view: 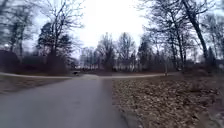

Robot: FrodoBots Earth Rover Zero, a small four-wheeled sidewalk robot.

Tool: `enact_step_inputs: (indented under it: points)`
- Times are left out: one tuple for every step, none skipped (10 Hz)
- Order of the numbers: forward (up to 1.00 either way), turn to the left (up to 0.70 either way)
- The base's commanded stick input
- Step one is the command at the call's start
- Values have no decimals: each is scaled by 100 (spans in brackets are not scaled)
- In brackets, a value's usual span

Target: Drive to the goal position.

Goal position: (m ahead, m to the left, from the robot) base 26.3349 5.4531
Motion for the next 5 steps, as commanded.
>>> enact_step_inputs:
  points:
    - [100, 20]
    - [100, 34]
    - [100, 40]
    - [100, 40]
    - [100, 40]
